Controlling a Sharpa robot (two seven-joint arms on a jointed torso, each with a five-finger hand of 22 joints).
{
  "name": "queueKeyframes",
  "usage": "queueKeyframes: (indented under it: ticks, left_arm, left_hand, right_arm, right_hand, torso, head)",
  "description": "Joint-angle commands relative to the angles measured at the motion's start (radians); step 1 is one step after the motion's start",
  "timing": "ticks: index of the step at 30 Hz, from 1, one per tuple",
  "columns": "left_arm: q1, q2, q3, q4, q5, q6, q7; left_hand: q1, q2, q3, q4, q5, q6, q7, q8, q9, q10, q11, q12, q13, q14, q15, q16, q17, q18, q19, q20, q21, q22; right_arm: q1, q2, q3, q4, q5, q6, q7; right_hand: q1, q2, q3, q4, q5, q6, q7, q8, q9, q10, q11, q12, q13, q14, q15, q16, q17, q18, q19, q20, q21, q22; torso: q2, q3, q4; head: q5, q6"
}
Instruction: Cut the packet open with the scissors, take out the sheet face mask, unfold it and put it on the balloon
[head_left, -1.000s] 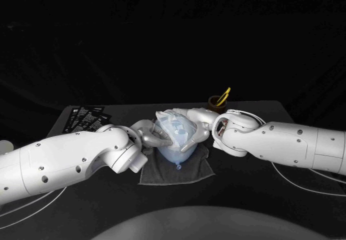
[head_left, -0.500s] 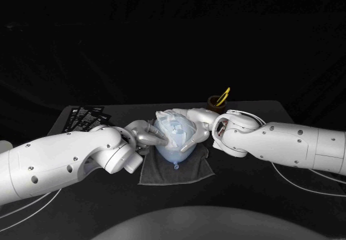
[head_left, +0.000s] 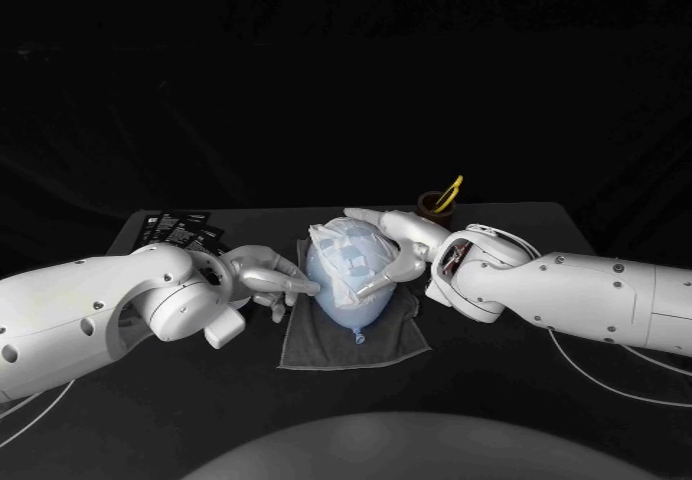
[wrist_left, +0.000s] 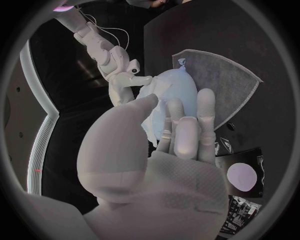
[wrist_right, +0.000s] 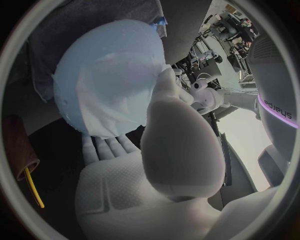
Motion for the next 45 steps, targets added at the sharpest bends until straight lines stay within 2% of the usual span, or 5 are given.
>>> queueKeyframes:
  ticks: [1, 15, 24, 36, 45]
  left_arm:
    - [0.001, -0.012, 0.004, -0.01, 0.04, 0.181, 0.08]
    - [0.004, -0.054, 0.02, -0.124, 0.079, 0.248, 0.362]
    - [0.005, -0.012, 0.021, -0.182, -0.003, 0.043, 0.603]
    - [0.028, 0.11, 0.023, -0.346, -0.021, -0.049, 0.707]
    - [0.041, 0.207, 0.024, -0.447, -0.082, -0.023, 0.679]
  left_hand:
    - [0.015, 0.004, -0.008, -0.002, -0.004, -0.005, -0.003, 0.001, -0.001, -0.007, 0.0, -0.005, -0.006, -0.01, 0.0, -0.011, -0.018, 0.014, -0.003, 0.002, -0.012, -0.011]
    - [0.09, 0.014, -0.025, -0.003, -0.003, -0.071, 0.038, -0.035, -0.032, -0.175, 0.05, -0.206, -0.166, -0.376, 0.055, -0.411, -0.484, 0.006, -0.113, 0.052, -0.247, -0.151]
    - [0.155, 0.016, -0.062, 0.008, -0.004, -0.101, 0.073, -0.062, -0.091, -0.208, 0.111, -0.424, -0.403, -0.584, 0.139, -0.784, -0.708, -0.002, -0.289, 0.184, -0.67, -0.417]
    - [0.234, 0.062, -0.376, 0.105, -0.003, -0.117, 0.082, -0.133, -0.157, -0.225, 0.166, -0.621, -0.587, -0.715, 0.215, -1.1, -0.879, -0.078, -0.531, 0.214, -0.932, -0.585]
    - [0.26, 0.021, -0.639, 0.172, -0.001, -0.174, 0.055, -0.192, -0.193, -0.264, 0.182, -0.703, -0.608, -0.865, 0.238, -1.219, -0.965, -0.109, -0.67, 0.216, -0.958, -0.597]
  right_arm:
    - [-0.001, -0.012, 0.0, 0.018, 0.065, -0.071, 0.099]
    - [0.0, -0.146, 0.0, 0.139, 0.151, -0.147, 0.207]
    - [0.002, -0.257, 0.001, 0.207, 0.232, -0.244, 0.324]
    - [0.002, -0.352, 0.0, 0.273, 0.237, -0.301, 0.36]
    - [-0.027, -0.383, -0.001, 0.344, 0.116, -0.304, 0.243]
  right_hand:
    - [0.005, -0.003, -0.007, 0.0, 0.004, -0.004, 0.087, 0.0, -0.001, -0.008, 0.0, -0.004, -0.001, -0.003, 0.002, 0.002, -0.001, 0.0, -0.002, -0.002, 0.002, -0.002]
    - [0.003, 0.0, -0.008, -0.001, 0.004, 0.054, 0.061, 0.02, 0.022, 0.057, 0.022, 0.007, 0.006, 0.007, 0.022, 0.004, 0.001, 0.0, -0.025, -0.002, -0.004, -0.009]
    - [0.074, 0.141, 0.182, -0.009, -0.007, 0.314, 0.091, 0.117, 0.105, 0.342, 0.042, 0.054, 0.024, 0.24, 0.031, 0.073, 0.048, 0.029, 0.017, -0.004, 0.012, 0.003]
    - [0.147, 0.24, 0.239, -0.037, -0.004, 0.608, 0.093, 0.227, 0.165, 0.753, -0.061, 0.123, 0.041, 0.809, -0.092, 0.284, 0.151, 0.128, 0.545, -0.029, 0.226, 0.119]
    - [0.148, 0.249, 0.207, -0.015, 0.0, 0.696, 0.006, 0.221, 0.15, 1.066, -0.176, 0.201, 0.093, 1.208, -0.232, 0.483, 0.277, 0.127, 0.877, -0.172, 0.392, 0.18]
  torso:
    - [0.0, -0.0003, -0.0003]
    - [-0.002, 0.0007, -0.0024]
    - [-0.002, -0.0008, -0.0005]
    - [0.0, -0.0048, -0.006]
    - [-0.002, -0.0101, -0.0085]
  head:
    - [0.003, 0.0]
    - [0.014, 0.0]
    - [0.008, 0.0]
    - [0.003, 0.0]
    - [0.009, 0.0]
